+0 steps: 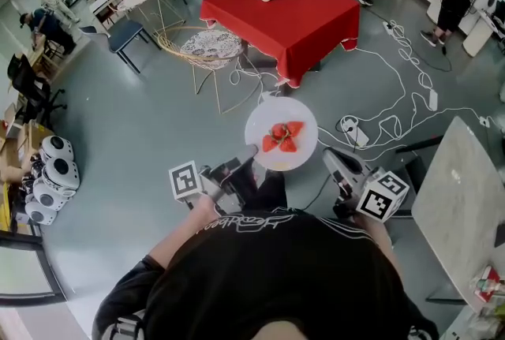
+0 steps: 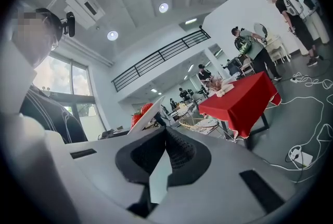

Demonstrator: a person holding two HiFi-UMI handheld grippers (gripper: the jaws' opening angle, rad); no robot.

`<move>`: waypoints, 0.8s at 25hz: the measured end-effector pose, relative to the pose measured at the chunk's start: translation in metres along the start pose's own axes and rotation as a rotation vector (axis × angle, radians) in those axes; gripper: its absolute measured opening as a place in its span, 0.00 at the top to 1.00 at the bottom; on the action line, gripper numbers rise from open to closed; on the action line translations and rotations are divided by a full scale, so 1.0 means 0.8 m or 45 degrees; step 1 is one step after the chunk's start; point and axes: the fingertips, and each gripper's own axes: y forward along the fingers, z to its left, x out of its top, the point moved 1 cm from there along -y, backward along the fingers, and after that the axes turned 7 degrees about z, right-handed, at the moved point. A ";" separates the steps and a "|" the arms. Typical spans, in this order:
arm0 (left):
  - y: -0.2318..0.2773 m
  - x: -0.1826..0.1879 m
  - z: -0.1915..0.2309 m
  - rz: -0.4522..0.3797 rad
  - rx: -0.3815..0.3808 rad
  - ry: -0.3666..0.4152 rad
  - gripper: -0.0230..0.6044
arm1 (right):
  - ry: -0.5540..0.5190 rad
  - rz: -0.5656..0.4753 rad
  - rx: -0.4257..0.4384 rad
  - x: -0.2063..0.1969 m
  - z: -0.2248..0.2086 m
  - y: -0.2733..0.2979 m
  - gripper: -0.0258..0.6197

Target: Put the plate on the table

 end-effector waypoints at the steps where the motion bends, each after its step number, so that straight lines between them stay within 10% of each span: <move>1: 0.003 0.007 0.003 -0.002 0.001 -0.006 0.93 | 0.007 -0.002 -0.003 0.003 -0.006 0.004 0.95; 20: 0.141 0.202 0.085 0.036 0.042 -0.116 0.93 | 0.134 0.035 -0.093 0.089 -0.186 0.132 0.95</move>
